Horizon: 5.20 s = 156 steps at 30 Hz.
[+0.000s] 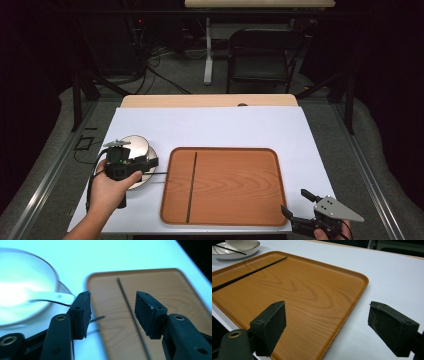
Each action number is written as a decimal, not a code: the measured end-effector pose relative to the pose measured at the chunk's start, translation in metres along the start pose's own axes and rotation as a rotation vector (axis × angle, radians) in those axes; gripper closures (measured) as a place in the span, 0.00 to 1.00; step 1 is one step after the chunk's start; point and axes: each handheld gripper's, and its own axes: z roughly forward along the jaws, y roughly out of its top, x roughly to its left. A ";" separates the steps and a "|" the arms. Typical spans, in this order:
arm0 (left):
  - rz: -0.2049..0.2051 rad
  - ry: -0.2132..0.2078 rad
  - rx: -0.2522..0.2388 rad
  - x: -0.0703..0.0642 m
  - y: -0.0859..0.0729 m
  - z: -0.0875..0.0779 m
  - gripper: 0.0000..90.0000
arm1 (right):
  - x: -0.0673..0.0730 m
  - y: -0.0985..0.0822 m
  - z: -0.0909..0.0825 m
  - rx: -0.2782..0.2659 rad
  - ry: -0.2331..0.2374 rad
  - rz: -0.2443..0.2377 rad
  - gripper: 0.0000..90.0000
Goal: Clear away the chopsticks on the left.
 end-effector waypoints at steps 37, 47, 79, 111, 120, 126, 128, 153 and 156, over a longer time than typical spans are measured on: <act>0.744 0.398 0.065 0.042 -0.031 -0.031 0.43 | 0.000 0.000 0.001 0.003 -0.003 0.002 0.16; 0.960 0.406 0.188 0.053 -0.054 -0.013 0.54 | 0.000 0.000 0.001 0.004 -0.004 0.002 0.16; 1.255 0.414 0.317 0.067 -0.080 0.036 0.80 | 0.000 0.000 0.001 0.005 0.000 0.002 0.16; 1.363 0.449 0.277 0.050 -0.065 -0.001 0.95 | 0.000 0.000 0.001 0.010 0.000 0.006 0.16; 1.322 0.440 0.246 0.039 -0.052 -0.014 0.95 | 0.000 0.000 0.001 0.008 0.000 0.003 0.16; 1.147 0.396 0.194 0.036 -0.040 -0.022 0.95 | 0.000 0.000 0.001 0.008 0.000 0.005 0.16; 1.053 0.377 0.181 0.036 -0.035 -0.026 0.95 | 0.000 0.000 0.001 0.009 0.000 0.005 0.16; -0.377 -0.140 0.193 0.057 0.004 -0.036 0.95 | -0.002 0.000 0.001 0.006 -0.002 0.009 0.16; -0.473 -0.182 0.192 0.059 0.004 -0.033 0.95 | -0.002 0.000 0.002 0.005 -0.002 0.008 0.16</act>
